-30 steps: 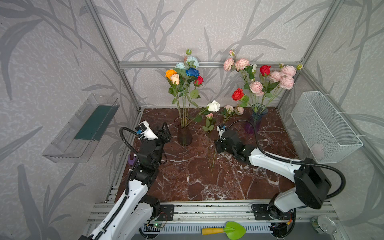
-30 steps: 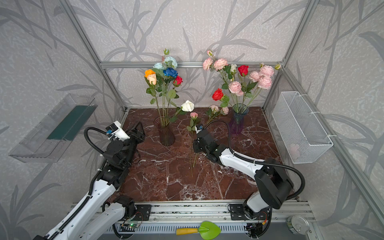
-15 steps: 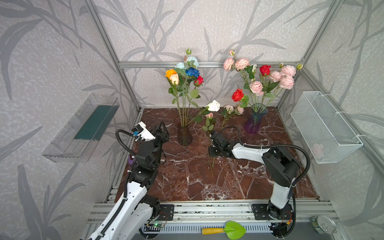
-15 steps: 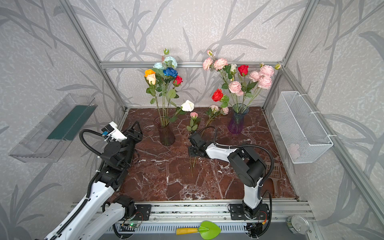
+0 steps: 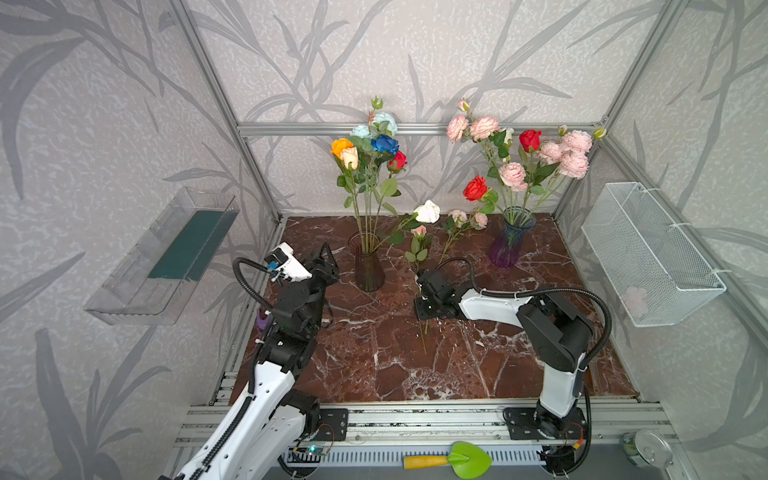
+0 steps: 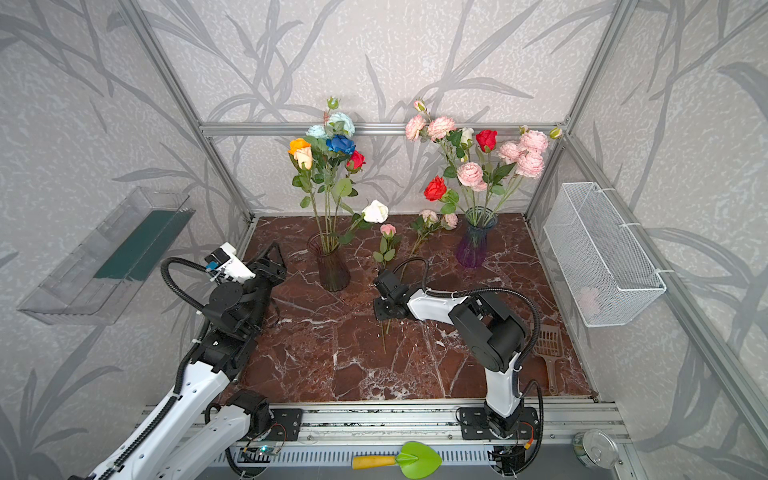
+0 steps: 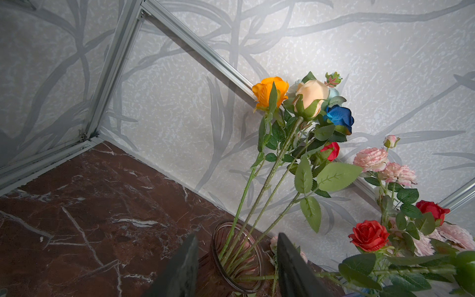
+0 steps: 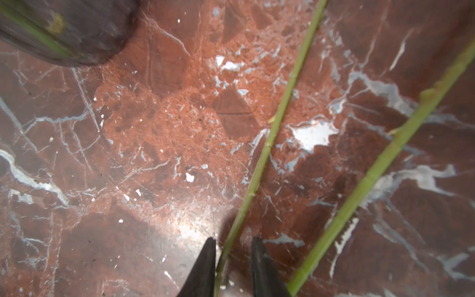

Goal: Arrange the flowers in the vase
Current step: 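Open the left gripper at the vase while the right gripper grasps the pink rose stem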

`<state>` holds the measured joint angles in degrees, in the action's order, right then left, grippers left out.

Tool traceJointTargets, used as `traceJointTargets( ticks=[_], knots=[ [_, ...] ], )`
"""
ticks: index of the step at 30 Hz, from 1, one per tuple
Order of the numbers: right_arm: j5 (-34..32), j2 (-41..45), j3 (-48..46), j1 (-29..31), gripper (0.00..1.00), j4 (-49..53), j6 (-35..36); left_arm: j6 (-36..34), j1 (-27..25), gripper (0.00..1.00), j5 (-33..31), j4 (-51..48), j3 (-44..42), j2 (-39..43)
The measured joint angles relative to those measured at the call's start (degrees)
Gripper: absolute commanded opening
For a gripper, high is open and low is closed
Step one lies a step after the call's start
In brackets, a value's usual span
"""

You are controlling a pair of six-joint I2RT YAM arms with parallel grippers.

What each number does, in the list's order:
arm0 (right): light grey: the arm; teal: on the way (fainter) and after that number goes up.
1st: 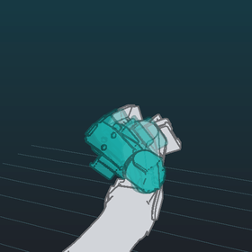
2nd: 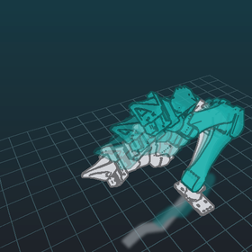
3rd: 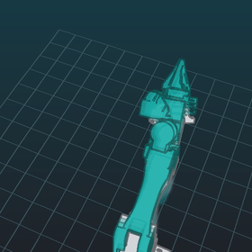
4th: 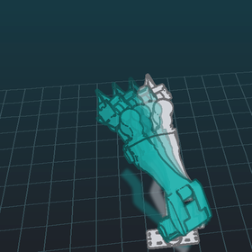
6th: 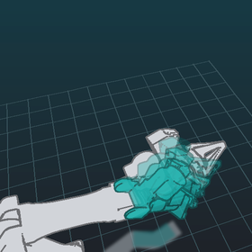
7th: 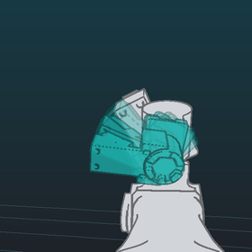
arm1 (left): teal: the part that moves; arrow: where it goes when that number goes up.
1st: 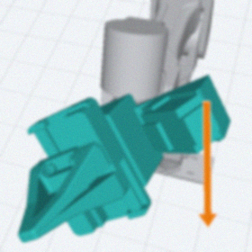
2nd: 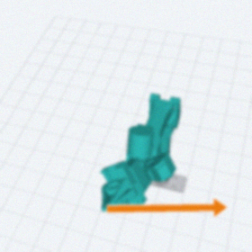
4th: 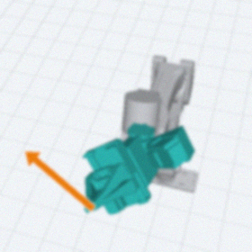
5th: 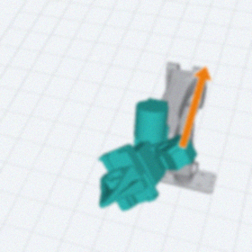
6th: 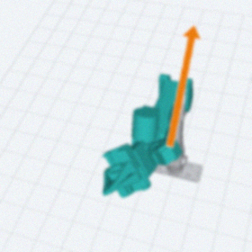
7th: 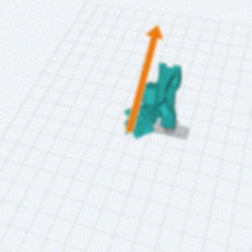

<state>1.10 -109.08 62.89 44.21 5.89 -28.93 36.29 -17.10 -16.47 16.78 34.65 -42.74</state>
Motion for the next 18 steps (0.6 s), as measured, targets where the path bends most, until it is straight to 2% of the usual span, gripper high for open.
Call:
traceJointTargets(
  ticks=[8,12,18],
  knots=[
    [-1.6,-0.2,0.0,0.0,0.04,0.0,-0.9,0.4,0.0,0.50,0.1,0.0,0.0,-0.1],
    [-2.1,-0.2,-0.1,0.0,0.00,-0.2,-1.6,0.4,0.0,0.50,0.1,0.0,0.0,-0.1],
    [-2.1,0.8,-1.7,0.0,0.00,-2.0,-3.3,0.6,0.0,0.50,0.1,0.0,0.0,-0.1]
  ],
)
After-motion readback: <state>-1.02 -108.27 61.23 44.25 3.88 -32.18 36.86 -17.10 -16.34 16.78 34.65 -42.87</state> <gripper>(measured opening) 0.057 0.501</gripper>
